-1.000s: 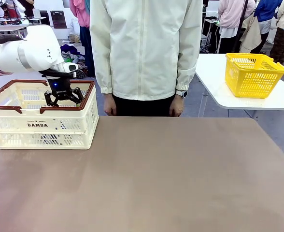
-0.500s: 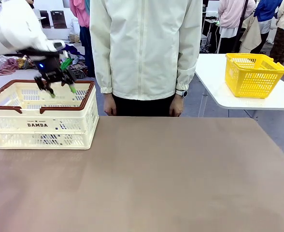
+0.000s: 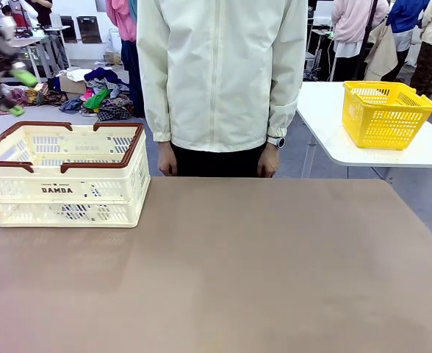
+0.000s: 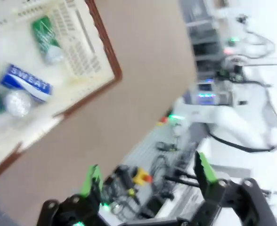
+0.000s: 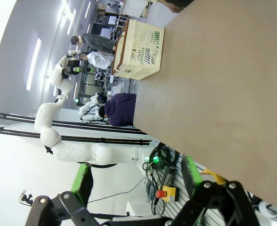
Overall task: Place the drinks into the Shopping basket.
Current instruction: Pick up one drink and place it into the Shopping basket.
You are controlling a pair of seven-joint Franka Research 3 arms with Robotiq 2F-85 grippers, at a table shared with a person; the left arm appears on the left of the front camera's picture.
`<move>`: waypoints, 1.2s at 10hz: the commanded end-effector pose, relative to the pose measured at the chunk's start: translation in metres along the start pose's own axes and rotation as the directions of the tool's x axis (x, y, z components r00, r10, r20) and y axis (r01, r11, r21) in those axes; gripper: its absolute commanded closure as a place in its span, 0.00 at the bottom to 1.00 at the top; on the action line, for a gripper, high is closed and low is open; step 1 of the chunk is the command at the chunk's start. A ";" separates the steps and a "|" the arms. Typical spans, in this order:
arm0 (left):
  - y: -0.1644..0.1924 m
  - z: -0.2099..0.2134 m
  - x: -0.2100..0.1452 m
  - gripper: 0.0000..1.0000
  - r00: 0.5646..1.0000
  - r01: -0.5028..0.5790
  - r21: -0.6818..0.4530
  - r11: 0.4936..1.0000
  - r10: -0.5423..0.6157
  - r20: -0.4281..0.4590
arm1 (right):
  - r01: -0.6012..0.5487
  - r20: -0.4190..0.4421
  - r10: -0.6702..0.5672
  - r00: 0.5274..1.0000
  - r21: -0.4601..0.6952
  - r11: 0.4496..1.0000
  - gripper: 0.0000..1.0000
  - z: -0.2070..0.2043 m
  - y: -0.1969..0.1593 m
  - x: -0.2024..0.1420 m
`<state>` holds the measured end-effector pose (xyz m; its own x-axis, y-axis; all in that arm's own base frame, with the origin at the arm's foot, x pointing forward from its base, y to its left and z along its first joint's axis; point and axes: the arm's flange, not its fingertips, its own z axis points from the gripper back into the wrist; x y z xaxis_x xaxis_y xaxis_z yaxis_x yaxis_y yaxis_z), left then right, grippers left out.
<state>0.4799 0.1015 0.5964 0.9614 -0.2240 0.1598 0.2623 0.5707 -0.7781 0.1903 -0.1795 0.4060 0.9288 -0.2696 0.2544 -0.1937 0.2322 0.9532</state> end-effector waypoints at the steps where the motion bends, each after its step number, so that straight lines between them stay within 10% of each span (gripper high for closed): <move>1: 0.082 0.015 -0.015 0.00 0.983 -0.141 -0.263 0.954 0.166 0.074 | 0.003 0.013 -0.003 1.000 0.013 1.000 0.00 0.000 0.006 0.003; 4: 0.143 0.034 -0.054 0.00 0.889 -0.192 -0.471 0.861 0.356 0.289 | 0.003 0.013 -0.003 1.000 0.013 1.000 0.00 0.000 0.006 0.003; 12: 0.166 0.035 -0.066 0.00 0.919 -0.233 -0.412 0.881 0.338 0.204 | 0.003 0.013 -0.003 1.000 0.013 1.000 0.00 0.000 0.006 0.003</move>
<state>0.4663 0.2391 0.4746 0.9868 0.1620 -0.0089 -0.0449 0.2199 -0.9745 0.1903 -0.1794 0.4060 0.9289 -0.2694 0.2542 -0.1935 0.2321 0.9532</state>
